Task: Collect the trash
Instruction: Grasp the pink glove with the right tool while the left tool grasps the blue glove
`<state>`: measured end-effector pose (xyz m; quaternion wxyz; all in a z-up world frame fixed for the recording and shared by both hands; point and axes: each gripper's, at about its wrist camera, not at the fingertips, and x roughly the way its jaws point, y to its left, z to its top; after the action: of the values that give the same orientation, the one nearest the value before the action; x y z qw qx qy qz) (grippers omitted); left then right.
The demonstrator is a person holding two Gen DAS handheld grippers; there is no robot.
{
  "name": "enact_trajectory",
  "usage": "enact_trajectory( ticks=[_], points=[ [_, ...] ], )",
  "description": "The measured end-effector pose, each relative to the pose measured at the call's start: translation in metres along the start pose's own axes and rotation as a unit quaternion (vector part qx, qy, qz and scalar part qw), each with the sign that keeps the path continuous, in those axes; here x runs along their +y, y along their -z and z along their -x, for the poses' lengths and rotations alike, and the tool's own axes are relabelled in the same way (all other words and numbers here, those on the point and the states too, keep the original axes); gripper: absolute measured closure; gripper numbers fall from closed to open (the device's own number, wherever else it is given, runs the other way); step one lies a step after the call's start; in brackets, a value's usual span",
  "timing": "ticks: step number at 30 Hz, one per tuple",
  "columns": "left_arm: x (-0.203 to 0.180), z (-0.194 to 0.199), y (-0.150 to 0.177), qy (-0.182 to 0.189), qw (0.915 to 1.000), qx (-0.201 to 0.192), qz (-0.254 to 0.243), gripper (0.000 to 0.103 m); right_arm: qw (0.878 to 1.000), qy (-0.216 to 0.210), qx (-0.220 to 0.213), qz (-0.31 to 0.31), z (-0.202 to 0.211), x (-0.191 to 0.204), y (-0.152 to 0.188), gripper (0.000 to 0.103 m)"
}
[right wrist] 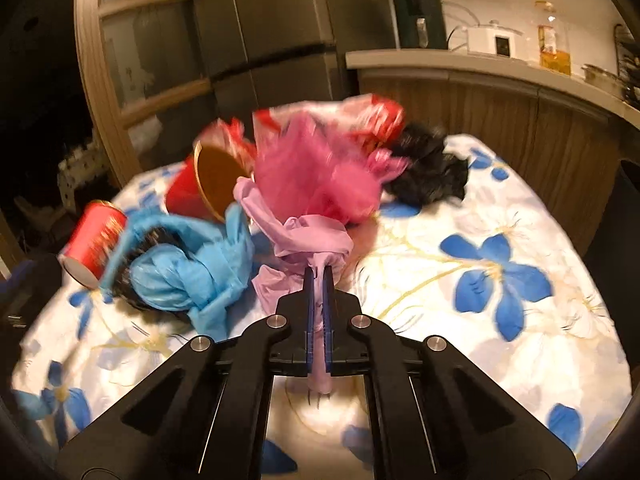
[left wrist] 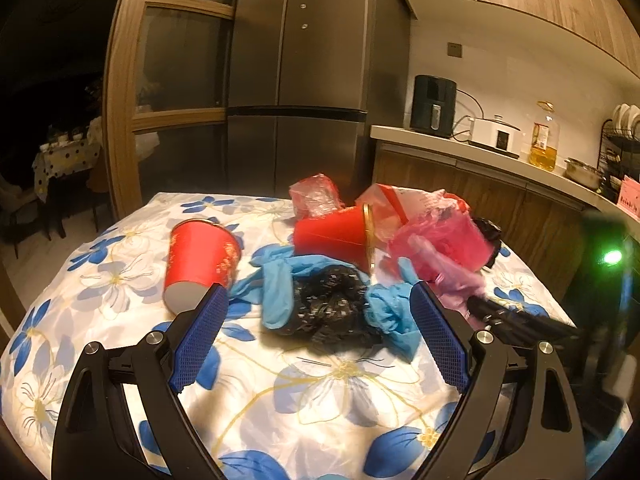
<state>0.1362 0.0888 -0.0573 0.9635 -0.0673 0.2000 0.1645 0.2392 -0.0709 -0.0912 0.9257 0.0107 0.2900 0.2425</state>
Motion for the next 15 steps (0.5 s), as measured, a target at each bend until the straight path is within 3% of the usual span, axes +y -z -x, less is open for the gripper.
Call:
enact_trajectory(
  ticks=[6,12,15],
  points=[
    [-0.025,-0.011,0.004,0.029,0.9995,0.010,-0.007,0.015,0.998,0.020,-0.042,-0.029,0.044,-0.032,-0.002,0.100],
    [-0.054,-0.036,0.015,0.039,0.9979,0.051,-0.009,0.026,0.996,0.035,-0.068,-0.054,0.071,-0.056,-0.006,0.100],
    [-0.060,-0.052,0.016,0.031,0.9963,0.080,0.001,0.038,0.995,0.035,-0.075,-0.056,0.077,-0.061,-0.006,0.100]
  ],
)
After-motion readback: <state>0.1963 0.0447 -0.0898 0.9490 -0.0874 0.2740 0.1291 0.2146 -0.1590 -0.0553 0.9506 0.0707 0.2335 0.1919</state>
